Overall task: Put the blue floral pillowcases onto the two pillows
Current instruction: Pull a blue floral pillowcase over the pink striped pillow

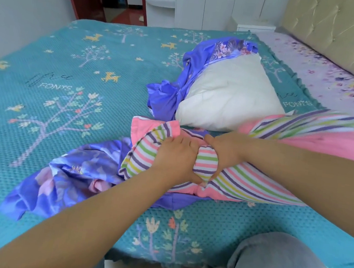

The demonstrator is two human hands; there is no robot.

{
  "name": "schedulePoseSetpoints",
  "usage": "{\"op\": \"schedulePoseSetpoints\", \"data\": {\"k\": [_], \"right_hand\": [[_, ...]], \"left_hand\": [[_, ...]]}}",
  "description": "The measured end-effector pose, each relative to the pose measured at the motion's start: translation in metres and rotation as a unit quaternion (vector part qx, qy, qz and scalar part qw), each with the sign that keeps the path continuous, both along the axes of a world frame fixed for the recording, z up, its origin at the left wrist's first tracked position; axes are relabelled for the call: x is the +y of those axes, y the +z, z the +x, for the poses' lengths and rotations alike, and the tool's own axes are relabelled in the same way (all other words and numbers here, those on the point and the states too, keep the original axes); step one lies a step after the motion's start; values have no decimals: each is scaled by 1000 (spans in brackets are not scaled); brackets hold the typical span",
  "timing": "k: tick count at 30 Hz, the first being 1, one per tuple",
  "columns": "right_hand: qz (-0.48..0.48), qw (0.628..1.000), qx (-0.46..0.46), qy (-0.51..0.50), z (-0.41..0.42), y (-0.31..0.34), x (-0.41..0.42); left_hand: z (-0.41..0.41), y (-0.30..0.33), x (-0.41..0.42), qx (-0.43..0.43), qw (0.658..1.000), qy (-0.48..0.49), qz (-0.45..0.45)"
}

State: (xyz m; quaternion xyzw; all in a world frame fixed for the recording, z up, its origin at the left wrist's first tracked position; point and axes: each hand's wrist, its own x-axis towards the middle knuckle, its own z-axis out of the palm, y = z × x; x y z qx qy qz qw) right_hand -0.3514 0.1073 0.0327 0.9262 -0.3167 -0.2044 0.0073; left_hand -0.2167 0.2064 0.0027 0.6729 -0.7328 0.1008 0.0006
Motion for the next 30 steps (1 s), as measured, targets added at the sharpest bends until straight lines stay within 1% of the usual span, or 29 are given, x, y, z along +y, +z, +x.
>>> {"op": "schedulePoseSetpoints", "data": {"k": [2, 4, 10, 11, 15, 19, 23, 25, 27, 29, 30], "right_hand": [[-27, 999, -15, 11, -9, 0, 9], [-59, 997, -40, 24, -18, 1, 20], [-110, 989, -98, 23, -38, 1, 40], [-120, 987, -101, 25, -38, 2, 42], [-141, 983, -118, 28, -37, -5, 52], [-137, 980, -146, 20, -36, -13, 56], [-146, 976, -160, 1, -40, -6, 63], [-158, 974, -162, 11, -43, -1, 64], [-172, 972, -159, 13, -45, 2, 58], [-183, 970, -159, 1, -47, 10, 49], [-182, 970, -161, -13, -49, 16, 43]], "left_hand": [[-1, 1, 9, 7, 1000, 3, -19], [-1, 9, 13, -10, 1000, -10, -25], [5, 40, 5, -106, 992, -72, 12], [8, 40, 2, -110, 990, -83, 21], [18, 27, -3, -57, 991, -113, 33], [16, 17, 7, -15, 992, -122, 3], [13, 21, 15, -47, 990, -125, -34], [13, 24, 19, -46, 988, -132, -65], [12, 30, 23, -11, 975, -158, -156], [12, 44, 30, 21, 941, -199, -275], [14, 53, 33, 38, 924, -204, -321]]}}
